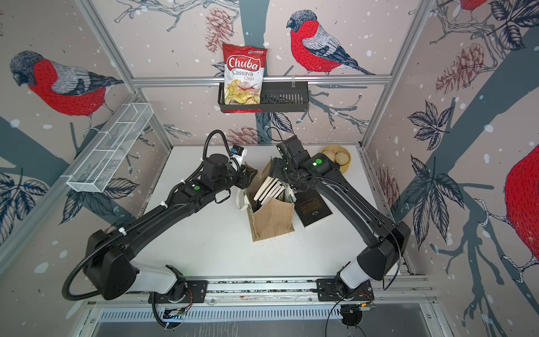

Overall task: Take out the books from the canvas bag
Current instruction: Pick up the book from the canvas bag.

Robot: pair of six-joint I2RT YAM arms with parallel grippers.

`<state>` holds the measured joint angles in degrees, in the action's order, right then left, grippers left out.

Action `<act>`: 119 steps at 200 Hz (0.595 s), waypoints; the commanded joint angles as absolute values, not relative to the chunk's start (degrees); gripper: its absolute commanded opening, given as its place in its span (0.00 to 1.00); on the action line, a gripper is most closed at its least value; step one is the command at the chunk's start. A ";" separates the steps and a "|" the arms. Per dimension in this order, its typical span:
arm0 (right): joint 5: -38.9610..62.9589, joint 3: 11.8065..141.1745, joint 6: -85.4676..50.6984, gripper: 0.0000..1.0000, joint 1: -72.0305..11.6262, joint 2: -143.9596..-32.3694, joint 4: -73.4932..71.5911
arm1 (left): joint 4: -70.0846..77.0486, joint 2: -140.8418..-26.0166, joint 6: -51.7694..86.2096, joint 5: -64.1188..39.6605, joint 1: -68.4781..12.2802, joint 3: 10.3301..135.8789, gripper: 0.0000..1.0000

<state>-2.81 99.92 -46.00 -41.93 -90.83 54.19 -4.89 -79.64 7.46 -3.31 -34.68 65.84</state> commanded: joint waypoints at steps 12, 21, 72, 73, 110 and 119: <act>-0.31 105.03 -43.86 0.72 -42.50 -95.72 57.99 | -0.94 -76.79 6.82 -0.57 -34.71 64.78 0.63; 0.14 105.78 -43.64 0.71 -42.54 -96.77 58.41 | -1.03 -76.49 6.70 -0.38 -34.72 64.56 0.64; 1.58 107.88 -43.31 0.69 -42.71 -98.99 60.89 | -2.31 -76.03 4.99 -1.76 -34.67 63.34 0.70; 1.49 107.86 -43.32 0.69 -42.71 -98.93 60.94 | -2.34 -76.03 4.83 -1.98 -34.69 63.40 0.70; 1.36 106.44 -43.07 0.69 -39.74 -95.23 59.18 | -10.34 -77.91 1.47 -11.14 -35.34 69.24 0.78; 2.11 104.78 -43.15 0.68 -38.55 -93.64 57.48 | -12.79 -78.59 0.75 -11.41 -36.18 71.09 0.78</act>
<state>1.56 106.85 -43.59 -40.75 -96.75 59.68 -7.22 -77.47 3.90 -6.44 -34.96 67.24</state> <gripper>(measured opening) 0.686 0.784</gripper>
